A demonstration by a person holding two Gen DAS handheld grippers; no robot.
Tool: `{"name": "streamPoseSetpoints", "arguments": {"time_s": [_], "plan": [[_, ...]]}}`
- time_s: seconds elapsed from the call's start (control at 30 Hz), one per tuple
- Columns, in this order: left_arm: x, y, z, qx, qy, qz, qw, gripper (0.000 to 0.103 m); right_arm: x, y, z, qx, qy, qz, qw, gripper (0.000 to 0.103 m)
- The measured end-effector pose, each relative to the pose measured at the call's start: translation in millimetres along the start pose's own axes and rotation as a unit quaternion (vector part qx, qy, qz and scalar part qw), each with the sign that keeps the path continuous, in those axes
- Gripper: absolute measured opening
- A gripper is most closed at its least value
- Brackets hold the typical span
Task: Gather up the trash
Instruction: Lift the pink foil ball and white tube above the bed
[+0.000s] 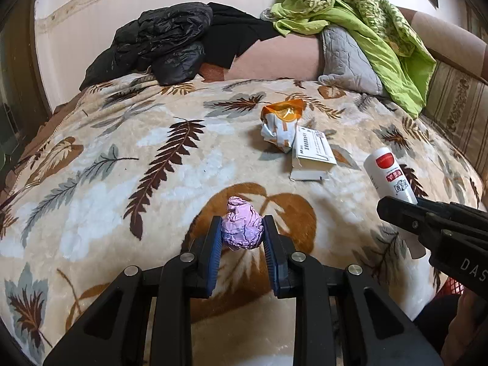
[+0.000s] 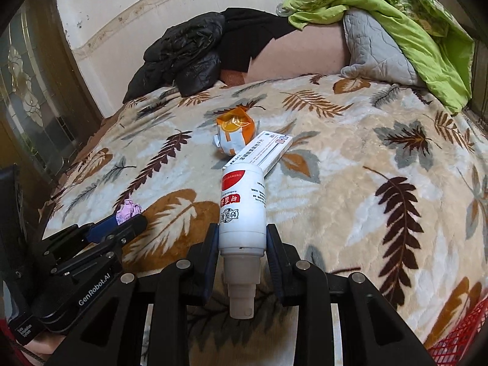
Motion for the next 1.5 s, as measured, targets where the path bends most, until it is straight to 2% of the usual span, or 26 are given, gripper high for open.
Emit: {"name": "streamPoseSetpoints", "arguments": {"time_s": [0.6, 1.5], "plan": [[17, 23, 2, 0.016, -0.029, -0.007, 0.9994, 0.025, 3, 25, 15, 0.004, -0.012, -0.009, 1.000, 0.032], [43, 40, 1, 0.024, -0.054, 0.005, 0.9983, 0.025, 20, 47, 23, 0.005, -0.052, -0.011, 0.999, 0.032]]}}
Point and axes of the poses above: each gripper's, at about its wrist camera, not at the fingertips, and y roughly against the way its jaws point, x to its right, z to its underside, the point moved 7 cm from there along -y, roughly the way its jaws point, and after that the axes turned 4 degrees about -y, right-handed, at the moved point
